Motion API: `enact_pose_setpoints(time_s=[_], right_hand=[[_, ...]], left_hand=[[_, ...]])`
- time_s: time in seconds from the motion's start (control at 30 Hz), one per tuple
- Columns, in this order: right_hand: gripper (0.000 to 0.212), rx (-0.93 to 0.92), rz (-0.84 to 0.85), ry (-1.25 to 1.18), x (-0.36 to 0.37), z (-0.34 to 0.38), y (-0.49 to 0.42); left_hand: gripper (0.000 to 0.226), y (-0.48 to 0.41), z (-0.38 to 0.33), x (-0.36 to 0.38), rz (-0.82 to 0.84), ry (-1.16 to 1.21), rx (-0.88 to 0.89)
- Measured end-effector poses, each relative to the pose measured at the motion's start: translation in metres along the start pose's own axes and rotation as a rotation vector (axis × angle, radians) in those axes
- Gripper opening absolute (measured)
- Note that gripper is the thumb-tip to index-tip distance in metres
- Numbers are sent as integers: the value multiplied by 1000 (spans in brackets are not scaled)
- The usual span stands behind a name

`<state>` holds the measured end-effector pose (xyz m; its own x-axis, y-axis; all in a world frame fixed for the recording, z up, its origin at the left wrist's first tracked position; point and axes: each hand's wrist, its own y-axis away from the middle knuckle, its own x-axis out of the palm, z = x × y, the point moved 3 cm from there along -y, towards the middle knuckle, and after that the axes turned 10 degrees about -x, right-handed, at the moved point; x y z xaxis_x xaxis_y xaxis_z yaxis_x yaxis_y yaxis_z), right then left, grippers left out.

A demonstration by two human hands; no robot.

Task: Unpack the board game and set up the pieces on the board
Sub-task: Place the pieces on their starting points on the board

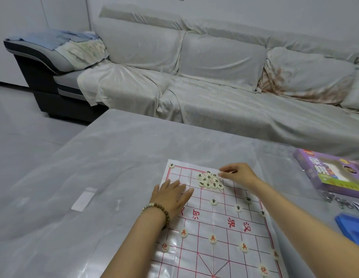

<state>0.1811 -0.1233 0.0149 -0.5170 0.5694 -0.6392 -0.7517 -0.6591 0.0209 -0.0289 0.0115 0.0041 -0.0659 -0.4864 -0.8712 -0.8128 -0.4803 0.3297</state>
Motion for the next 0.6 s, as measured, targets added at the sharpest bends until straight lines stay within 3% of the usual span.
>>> enact_pose_setpoints(time_s=[0.43,0.6], right_hand=[[24,-1,-26,28,16,-12,-5],[16,21,-59,19,22,-10,-9]], left_hand=[[52,-6,-14,14,48,-28,52],[51,-8,-14,13,14,-30,75]])
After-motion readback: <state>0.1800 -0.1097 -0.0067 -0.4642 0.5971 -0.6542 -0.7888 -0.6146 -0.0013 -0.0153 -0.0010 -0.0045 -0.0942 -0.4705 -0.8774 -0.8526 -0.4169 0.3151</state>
